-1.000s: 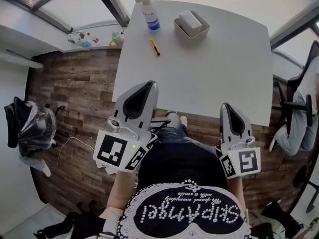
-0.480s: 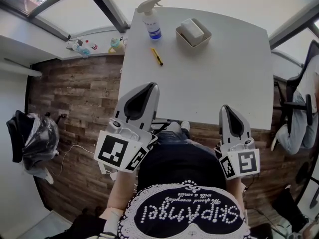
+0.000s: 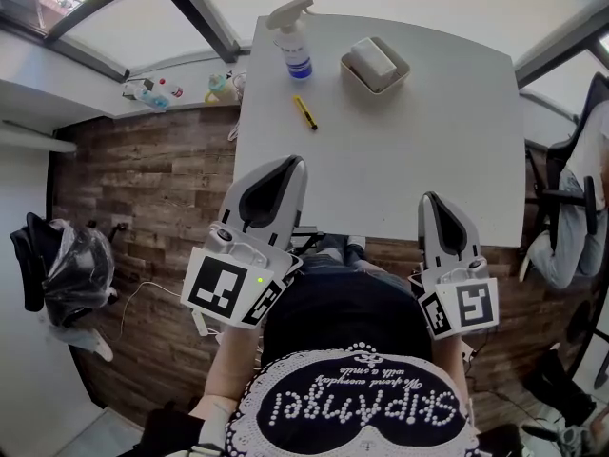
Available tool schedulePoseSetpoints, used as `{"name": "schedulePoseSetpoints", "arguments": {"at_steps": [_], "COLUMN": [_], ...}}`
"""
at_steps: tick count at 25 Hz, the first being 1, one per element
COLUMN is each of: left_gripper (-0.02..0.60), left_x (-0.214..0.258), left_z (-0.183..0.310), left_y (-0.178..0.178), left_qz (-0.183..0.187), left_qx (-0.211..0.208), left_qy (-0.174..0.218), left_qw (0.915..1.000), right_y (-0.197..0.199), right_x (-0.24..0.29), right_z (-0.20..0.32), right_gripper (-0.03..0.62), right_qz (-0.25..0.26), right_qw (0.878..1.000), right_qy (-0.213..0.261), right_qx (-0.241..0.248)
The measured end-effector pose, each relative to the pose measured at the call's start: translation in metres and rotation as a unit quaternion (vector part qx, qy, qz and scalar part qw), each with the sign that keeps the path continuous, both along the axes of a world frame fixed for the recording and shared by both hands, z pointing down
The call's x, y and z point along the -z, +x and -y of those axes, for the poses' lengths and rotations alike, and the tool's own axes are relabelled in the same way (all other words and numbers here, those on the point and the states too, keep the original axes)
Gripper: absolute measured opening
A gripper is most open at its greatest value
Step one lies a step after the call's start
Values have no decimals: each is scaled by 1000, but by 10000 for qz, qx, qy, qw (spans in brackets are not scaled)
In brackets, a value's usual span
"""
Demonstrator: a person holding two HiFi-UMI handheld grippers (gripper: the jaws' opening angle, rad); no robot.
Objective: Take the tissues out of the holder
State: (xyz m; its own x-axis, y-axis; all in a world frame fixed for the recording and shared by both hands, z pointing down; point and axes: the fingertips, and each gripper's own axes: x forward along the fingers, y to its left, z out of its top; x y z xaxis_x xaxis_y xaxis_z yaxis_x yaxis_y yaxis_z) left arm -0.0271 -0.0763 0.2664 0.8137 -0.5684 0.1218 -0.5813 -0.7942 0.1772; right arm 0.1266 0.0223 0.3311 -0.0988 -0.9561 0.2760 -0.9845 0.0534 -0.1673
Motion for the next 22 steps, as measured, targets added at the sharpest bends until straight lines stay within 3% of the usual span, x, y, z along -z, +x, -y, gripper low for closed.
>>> {"name": "schedulePoseSetpoints", "arguments": {"at_steps": [13,22], "left_gripper": [2,2], "left_x": [-9,-11], "left_z": [19,9], "left_y": [-21,5], "left_qz": [22,33], "left_qx": [265,129], "left_qy": [-105,-146], "left_qw": [9996,9998], "right_y": [-11,0], "right_x": [-4,-2], "right_z": [13,13], "right_gripper": [11,11], "right_qz": [24,-61], "right_qw": [10000,9998], "right_qy": [-38,0], "right_qx": [53,201]}}
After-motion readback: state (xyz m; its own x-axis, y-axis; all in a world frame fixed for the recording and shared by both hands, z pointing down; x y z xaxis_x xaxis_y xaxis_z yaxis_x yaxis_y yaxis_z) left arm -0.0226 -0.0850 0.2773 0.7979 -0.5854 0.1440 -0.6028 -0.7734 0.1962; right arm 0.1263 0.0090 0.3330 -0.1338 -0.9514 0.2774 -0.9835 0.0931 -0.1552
